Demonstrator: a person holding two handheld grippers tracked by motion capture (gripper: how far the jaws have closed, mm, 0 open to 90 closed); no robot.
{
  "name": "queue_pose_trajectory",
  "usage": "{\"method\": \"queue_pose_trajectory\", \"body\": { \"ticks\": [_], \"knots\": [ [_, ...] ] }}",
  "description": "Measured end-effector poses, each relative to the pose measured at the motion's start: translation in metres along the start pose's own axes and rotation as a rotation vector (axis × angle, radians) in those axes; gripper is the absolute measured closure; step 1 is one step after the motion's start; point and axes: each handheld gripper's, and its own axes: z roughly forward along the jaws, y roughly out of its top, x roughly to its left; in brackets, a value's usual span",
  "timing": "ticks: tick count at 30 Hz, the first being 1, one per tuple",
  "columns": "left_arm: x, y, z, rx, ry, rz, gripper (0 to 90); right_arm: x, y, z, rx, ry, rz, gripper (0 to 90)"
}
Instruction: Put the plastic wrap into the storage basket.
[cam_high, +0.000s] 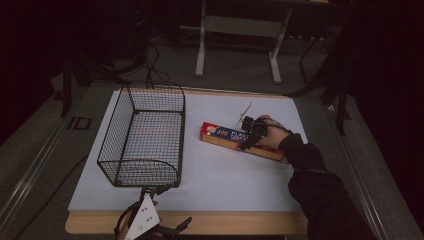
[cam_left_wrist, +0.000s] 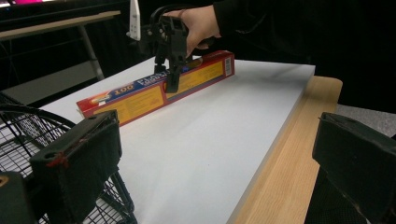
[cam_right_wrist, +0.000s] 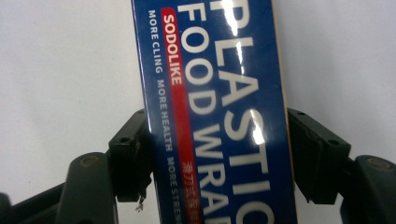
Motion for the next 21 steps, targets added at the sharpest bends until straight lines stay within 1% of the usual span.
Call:
{"method": "queue_pose_trajectory", "body": {
  "ticks": [2,3,4,6,9,12,16,18,21],
  "knots": [
    [0.000,0.000,0.000,0.001,0.000,0.002,1.8,0.001,0.003,0.003,0.019,-0.001,-0.016,33.1],
    [-0.001,0.000,0.000,0.001,0.000,0.002,1.8,0.001,0.004,0.004,0.037,-0.006,-0.016,33.5],
    [-0.001,0.000,0.000,0.000,0.000,0.003,1.8,0.002,0.005,0.005,0.044,-0.007,-0.027,34.1],
    [-0.001,0.000,-0.001,0.002,-0.001,0.003,1.8,0.003,0.008,0.005,0.059,-0.011,-0.032,35.4],
    [-0.001,0.000,-0.001,0.003,0.001,0.004,1.8,0.003,0.008,0.004,0.066,-0.006,-0.048,37.9],
    [0.000,0.000,0.000,0.003,0.001,0.006,1.8,0.005,0.008,0.003,0.068,-0.022,-0.055,38.8],
    [-0.001,0.000,0.000,0.003,-0.001,0.006,1.8,0.004,0.009,-0.003,0.043,0.001,-0.012,39.0],
    [-0.001,0.000,0.000,0.003,0.000,0.006,1.8,0.004,0.010,-0.008,0.033,-0.008,0.015,39.1],
    [-0.001,0.000,0.000,0.001,0.001,0.004,1.8,0.003,0.013,-0.016,0.022,-0.027,0.078,39.3]
  ]
}}
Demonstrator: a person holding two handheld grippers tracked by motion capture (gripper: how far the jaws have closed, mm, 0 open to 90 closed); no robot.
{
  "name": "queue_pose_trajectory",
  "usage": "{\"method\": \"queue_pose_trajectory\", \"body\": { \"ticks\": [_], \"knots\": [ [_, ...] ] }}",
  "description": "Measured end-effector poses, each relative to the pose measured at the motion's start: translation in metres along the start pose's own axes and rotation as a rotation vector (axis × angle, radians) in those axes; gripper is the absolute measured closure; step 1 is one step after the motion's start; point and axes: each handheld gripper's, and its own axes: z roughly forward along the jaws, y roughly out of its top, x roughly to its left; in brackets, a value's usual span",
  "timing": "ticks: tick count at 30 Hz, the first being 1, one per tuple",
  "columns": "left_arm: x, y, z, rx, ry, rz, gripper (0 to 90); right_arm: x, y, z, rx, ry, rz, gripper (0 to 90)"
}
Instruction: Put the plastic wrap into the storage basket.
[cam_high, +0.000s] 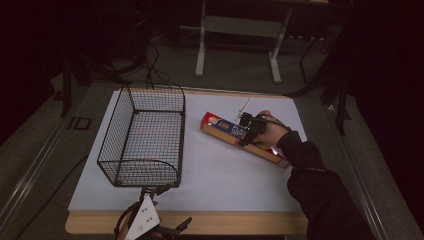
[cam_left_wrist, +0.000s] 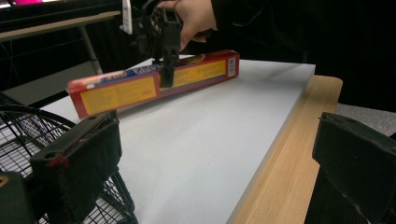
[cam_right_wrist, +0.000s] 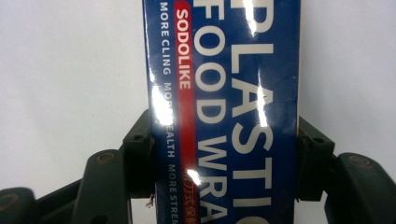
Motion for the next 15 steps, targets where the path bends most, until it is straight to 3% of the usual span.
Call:
{"method": "queue_pose_trajectory", "body": {
  "ticks": [5,15],
  "knots": [
    [0.000,0.000,0.000,-0.003,-0.001,0.001,1.8,0.001,0.004,-0.015,-0.011,-0.027,0.059,39.4],
    [-0.001,0.000,0.001,-0.001,0.002,0.003,1.8,0.009,0.011,-0.038,-0.067,-0.009,0.165,39.4]
  ]
}}
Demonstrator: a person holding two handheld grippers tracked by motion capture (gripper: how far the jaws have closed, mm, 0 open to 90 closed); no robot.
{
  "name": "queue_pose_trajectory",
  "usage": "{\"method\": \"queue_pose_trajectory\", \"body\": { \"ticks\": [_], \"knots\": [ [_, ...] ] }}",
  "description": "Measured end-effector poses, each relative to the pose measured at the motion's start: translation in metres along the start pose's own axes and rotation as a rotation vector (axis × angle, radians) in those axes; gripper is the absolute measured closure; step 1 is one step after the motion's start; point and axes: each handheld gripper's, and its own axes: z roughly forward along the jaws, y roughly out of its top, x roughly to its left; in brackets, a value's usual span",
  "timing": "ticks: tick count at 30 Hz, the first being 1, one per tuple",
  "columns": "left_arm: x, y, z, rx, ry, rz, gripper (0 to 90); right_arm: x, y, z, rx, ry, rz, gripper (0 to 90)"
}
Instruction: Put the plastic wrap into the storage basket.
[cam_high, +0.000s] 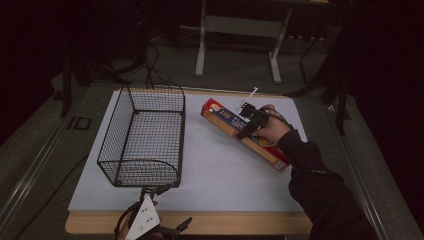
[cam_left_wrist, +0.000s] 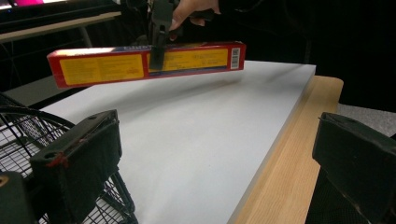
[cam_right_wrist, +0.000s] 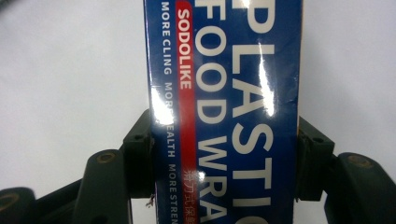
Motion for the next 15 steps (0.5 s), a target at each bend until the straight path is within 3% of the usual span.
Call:
{"method": "queue_pose_trajectory", "body": {
  "ticks": [7,15],
  "knots": [
    [0.000,0.000,0.001,0.000,0.000,0.000,1.8,0.008,0.010,-0.017,-0.059,-0.019,0.088,39.5],
    [0.000,0.000,0.001,-0.002,-0.003,0.002,1.8,0.023,0.023,-0.040,-0.124,-0.062,0.118,39.5]
  ]
}}
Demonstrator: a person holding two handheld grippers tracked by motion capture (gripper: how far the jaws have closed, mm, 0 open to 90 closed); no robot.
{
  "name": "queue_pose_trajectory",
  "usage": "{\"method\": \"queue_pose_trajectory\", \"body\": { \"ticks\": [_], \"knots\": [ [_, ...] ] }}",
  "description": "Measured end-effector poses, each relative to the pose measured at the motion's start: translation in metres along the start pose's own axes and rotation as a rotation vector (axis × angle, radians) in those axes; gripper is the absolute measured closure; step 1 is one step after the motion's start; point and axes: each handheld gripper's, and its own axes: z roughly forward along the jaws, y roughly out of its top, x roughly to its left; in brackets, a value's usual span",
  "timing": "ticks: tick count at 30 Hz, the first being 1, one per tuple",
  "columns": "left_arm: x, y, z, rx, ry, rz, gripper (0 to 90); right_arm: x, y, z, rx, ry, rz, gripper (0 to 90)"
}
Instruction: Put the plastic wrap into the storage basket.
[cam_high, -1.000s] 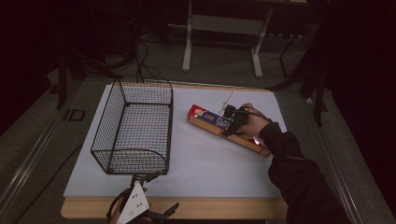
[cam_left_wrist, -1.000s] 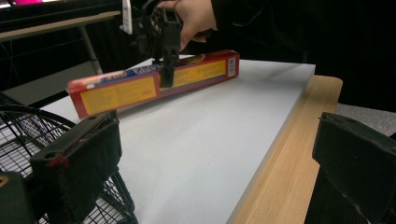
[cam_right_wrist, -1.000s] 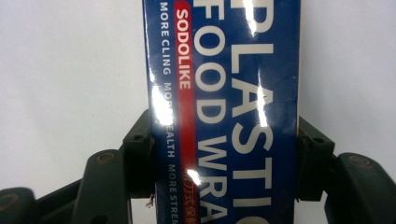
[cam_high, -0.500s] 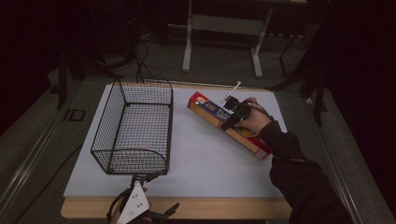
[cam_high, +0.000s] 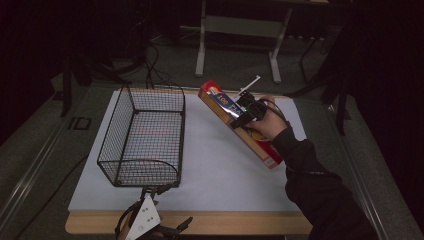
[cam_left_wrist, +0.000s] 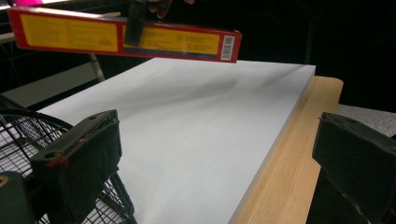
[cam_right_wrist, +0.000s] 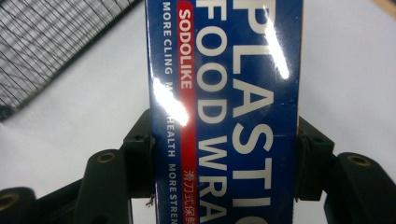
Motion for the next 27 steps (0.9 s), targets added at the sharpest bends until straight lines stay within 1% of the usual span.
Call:
{"method": "queue_pose_trajectory", "body": {
  "ticks": [2,3,4,8,9,11,13,16,18,19,20,21,23,27],
  "knots": [
    [0.000,0.000,0.000,-0.001,-0.001,0.000,1.8,0.003,0.004,-0.005,-0.017,-0.008,0.007,39.5],
    [0.000,0.000,0.000,-0.001,-0.001,0.000,1.8,0.003,0.004,-0.005,-0.017,-0.008,0.007,39.5],
    [0.000,0.000,0.000,-0.001,-0.001,0.001,1.8,0.008,0.009,-0.013,-0.044,-0.021,0.014,39.6],
    [0.000,0.000,0.001,-0.002,-0.004,0.000,1.8,0.017,0.019,-0.023,-0.080,-0.030,0.033,39.6],
    [0.000,0.000,0.001,-0.002,-0.004,0.000,1.8,0.017,0.019,-0.023,-0.080,-0.030,0.033,39.6],
    [0.000,0.000,0.001,-0.003,-0.005,0.002,1.8,0.025,0.027,-0.030,-0.107,-0.029,0.058,39.6],
    [0.000,0.000,0.001,-0.006,-0.006,0.000,1.8,0.029,0.031,-0.033,-0.119,-0.028,0.051,39.6],
    [0.000,0.000,0.000,-0.007,-0.008,0.002,1.8,0.039,0.038,-0.038,-0.136,-0.038,0.036,39.6],
    [0.000,0.000,0.000,-0.007,-0.009,0.003,1.8,0.044,0.042,-0.040,-0.147,-0.036,0.038,39.6],
    [0.000,0.000,0.000,-0.007,-0.009,0.003,1.8,0.044,0.042,-0.040,-0.147,-0.036,0.038,39.6],
    [0.000,0.000,0.000,-0.006,-0.011,0.003,1.8,0.047,0.044,-0.041,-0.154,-0.034,0.038,39.5],
    [0.000,0.000,0.000,-0.006,-0.011,0.003,1.8,0.053,0.049,-0.044,-0.166,-0.033,0.033,39.6],
    [0.000,0.000,0.000,-0.005,-0.012,0.004,1.8,0.058,0.053,-0.046,-0.175,-0.030,0.031,39.6],
    [0.000,0.000,0.001,-0.007,-0.014,0.005,1.8,0.069,0.062,-0.050,-0.210,-0.017,0.038,39.6]
  ]
}}
